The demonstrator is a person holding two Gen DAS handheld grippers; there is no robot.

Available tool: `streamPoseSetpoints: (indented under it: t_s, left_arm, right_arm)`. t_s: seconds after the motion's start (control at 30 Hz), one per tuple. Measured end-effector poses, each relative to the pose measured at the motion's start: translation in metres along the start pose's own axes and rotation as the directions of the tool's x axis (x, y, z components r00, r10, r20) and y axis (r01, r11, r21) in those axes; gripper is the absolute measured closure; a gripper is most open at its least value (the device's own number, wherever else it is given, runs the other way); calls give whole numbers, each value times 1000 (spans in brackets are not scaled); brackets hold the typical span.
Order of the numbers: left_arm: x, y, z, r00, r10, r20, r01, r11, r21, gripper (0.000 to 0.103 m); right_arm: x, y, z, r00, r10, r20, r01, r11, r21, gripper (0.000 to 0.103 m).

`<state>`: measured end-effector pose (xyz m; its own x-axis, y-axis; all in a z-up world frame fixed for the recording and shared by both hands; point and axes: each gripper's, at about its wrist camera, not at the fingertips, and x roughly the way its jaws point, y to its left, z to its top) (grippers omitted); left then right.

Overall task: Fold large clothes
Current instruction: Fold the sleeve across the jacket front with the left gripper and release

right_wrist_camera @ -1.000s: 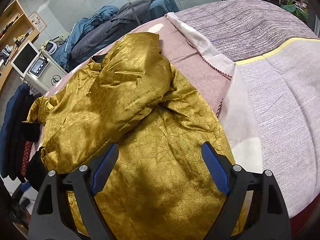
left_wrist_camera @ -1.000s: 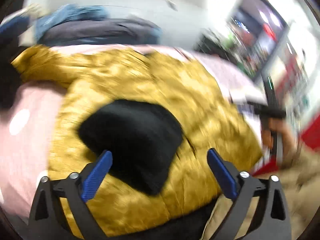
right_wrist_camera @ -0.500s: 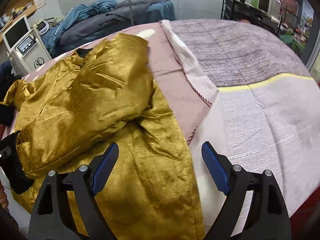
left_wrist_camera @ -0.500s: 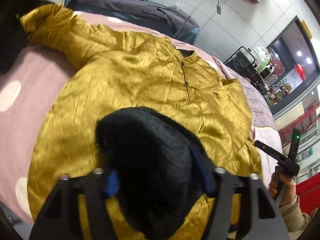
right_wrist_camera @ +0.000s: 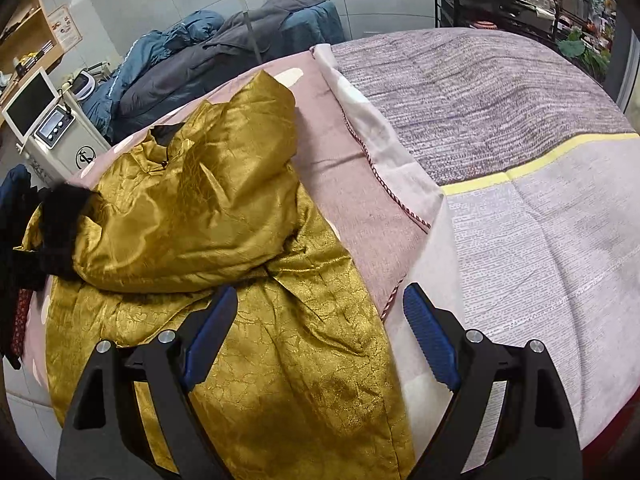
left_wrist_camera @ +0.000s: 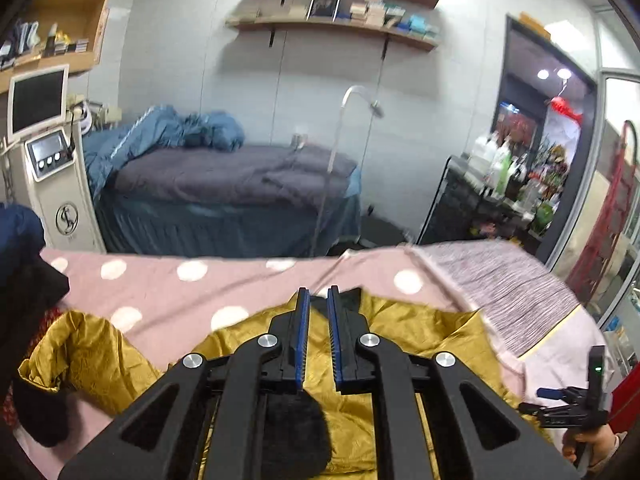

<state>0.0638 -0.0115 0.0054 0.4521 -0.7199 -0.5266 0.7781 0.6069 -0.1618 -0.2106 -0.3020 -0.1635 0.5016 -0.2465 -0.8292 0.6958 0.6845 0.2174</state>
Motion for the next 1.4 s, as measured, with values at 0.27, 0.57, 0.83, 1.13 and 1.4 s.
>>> streamPoseSetpoints:
  t_s: [0.27,0.57,0.83,1.13,1.4]
  left_arm:
    - [55,56,-84,958,102,-268,-154,971,-184,20]
    - [110,59,-118,901,81,-425,-162,974,-157,55]
    - [122,51,-93,936,116,-333,-170,976,-139,86]
    - [143,59,-116,865,242,-439,-321,940,-113,47]
    - [90,3,-111,923,236,-305,-251,968,-10,18]
  right_arm:
    - [10,9,18,999,46,-8,-46,999,-24,19]
    - [60,41,83,975,217,-46,-217,976,-3,31]
    - [71,32,90,997,79,4,-79,997,-13,91]
    - [88,7,87,995,54,-84,-43,990,132,28]
    - [5,68,62,974,22,224,15,986,-164,15]
